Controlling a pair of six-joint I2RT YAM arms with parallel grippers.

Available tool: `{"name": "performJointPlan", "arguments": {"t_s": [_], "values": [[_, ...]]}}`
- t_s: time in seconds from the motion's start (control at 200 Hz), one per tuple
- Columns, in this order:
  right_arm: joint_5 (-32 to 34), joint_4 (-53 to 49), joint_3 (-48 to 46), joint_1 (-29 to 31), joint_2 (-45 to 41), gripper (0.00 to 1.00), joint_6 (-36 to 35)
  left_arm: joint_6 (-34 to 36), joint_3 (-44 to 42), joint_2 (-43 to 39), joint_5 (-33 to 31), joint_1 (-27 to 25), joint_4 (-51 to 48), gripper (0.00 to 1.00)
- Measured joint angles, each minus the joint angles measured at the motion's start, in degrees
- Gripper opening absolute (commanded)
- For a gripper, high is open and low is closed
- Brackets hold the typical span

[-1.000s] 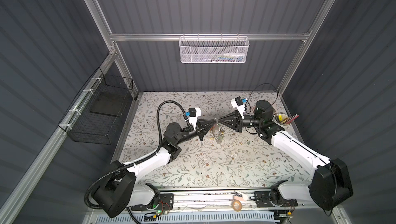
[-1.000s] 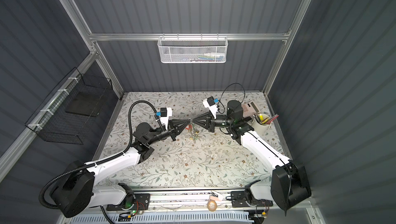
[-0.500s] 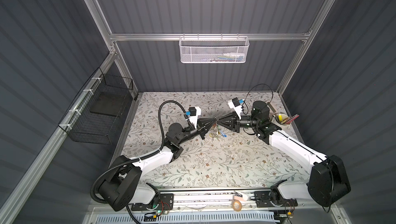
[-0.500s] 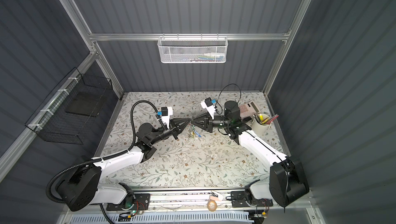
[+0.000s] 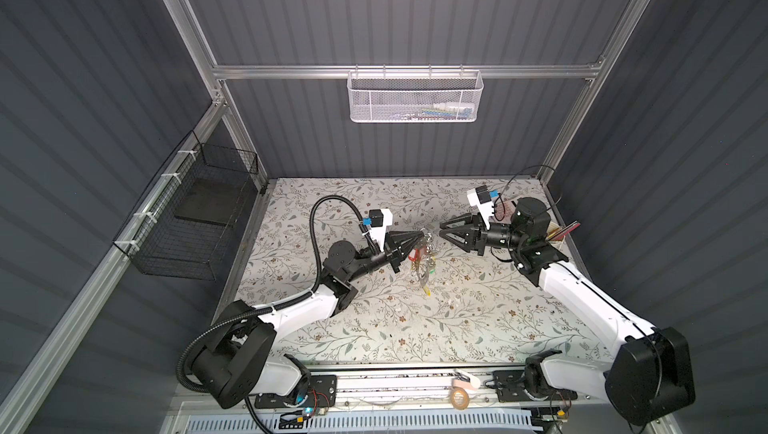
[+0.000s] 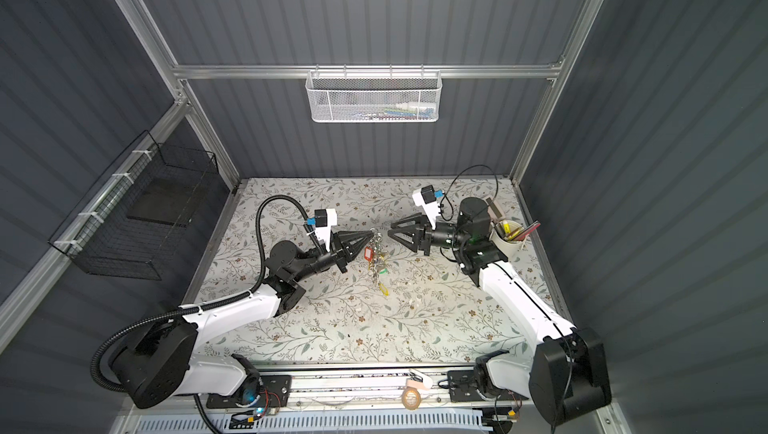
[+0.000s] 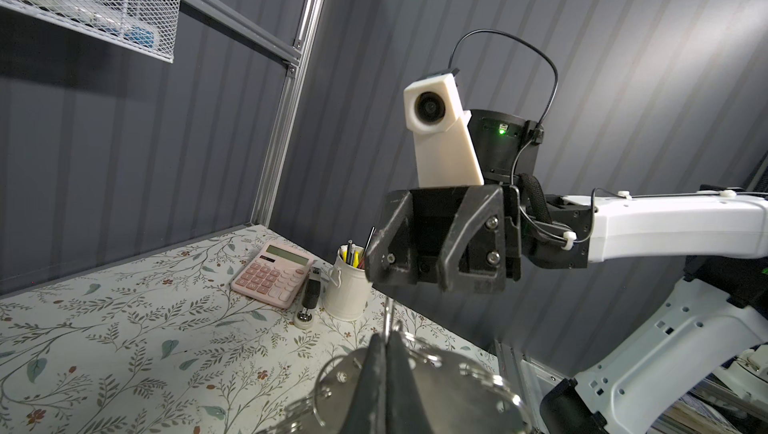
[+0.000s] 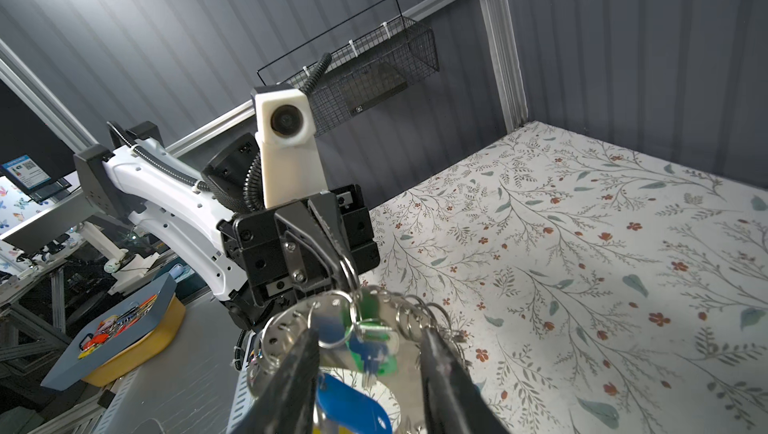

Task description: Put the keys on the keyring

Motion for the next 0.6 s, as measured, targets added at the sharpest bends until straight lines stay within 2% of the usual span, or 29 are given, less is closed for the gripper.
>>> {"name": "performJointPlan", "arguments": {"t_s": [0.365, 0.6], "values": [[-2.27, 7.91, 2.95, 1.62, 7.17, 0.38, 5.35, -1.16, 0.0, 0.9, 0.68, 0.0, 1.09, 0.0], [-5.31, 18.82, 2.54, 3.41, 10.88, 0.32, 13.35, -1.18, 0.0, 0.9, 0.68, 0.0, 1.22, 0.0]]}}
